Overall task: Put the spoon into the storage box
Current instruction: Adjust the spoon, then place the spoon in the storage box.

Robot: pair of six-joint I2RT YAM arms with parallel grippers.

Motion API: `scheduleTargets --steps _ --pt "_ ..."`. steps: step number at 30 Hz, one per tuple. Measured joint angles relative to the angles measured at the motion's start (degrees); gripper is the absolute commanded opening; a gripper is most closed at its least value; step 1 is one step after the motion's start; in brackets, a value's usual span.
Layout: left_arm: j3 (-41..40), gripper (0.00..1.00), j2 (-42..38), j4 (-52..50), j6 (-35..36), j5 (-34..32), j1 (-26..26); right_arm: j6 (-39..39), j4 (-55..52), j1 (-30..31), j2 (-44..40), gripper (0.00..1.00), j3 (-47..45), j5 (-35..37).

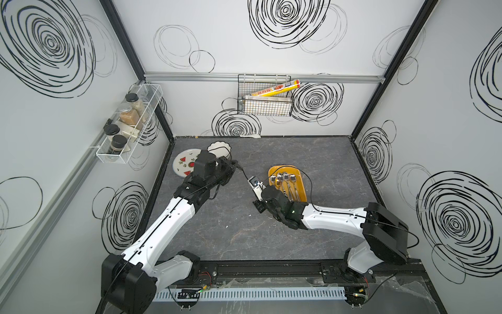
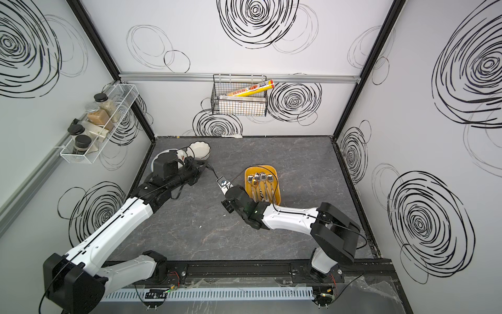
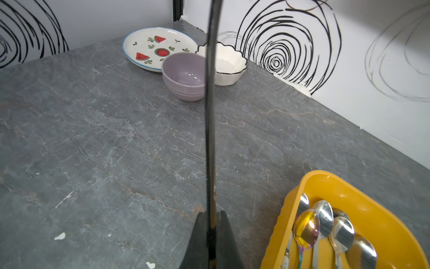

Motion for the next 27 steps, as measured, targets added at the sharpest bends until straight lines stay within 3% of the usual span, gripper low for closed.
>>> scheduleTargets --steps 4,6,10,13,18,21,24,27 --pt "0.0 0.71 -0.1 0.0 2.5 -0.7 0.0 0.8 -0.2 -0.1 -1.2 0.0 -0.2 -2.5" --pt "0.0 0.83 -0.5 -0.2 4.9 -2.3 0.0 1.5 -0.6 -0.2 -2.4 0.0 -0.5 -3.8" --pt "0.0 0.84 -2.9 -2.1 10.1 -6.2 1.1 3.9 -2.4 -0.8 -5.8 0.0 -1.8 -7.7" --pt "0.0 0.84 -6.1 -4.0 15.0 -8.3 5.0 7.3 -4.5 -3.5 -9.2 0.0 -3.2 -13.3" --pt "-1.0 0.84 -11.3 -7.3 24.4 -10.4 12.6 13.9 -8.3 -13.4 -13.6 0.0 -6.1 -25.6" --pt "-2.5 0.82 -13.3 -10.2 29.9 -10.8 14.2 17.1 -11.4 -18.9 -14.1 0.0 -6.3 -32.1" --pt "-4.0 0.68 -14.2 -12.9 34.2 -10.5 14.6 19.9 -12.6 -23.9 -14.4 0.0 -7.3 -39.5" --pt "-5.4 0.65 -14.8 -15.0 38.0 -9.9 14.6 21.8 -14.7 -28.0 -14.0 0.0 -8.1 -45.1"
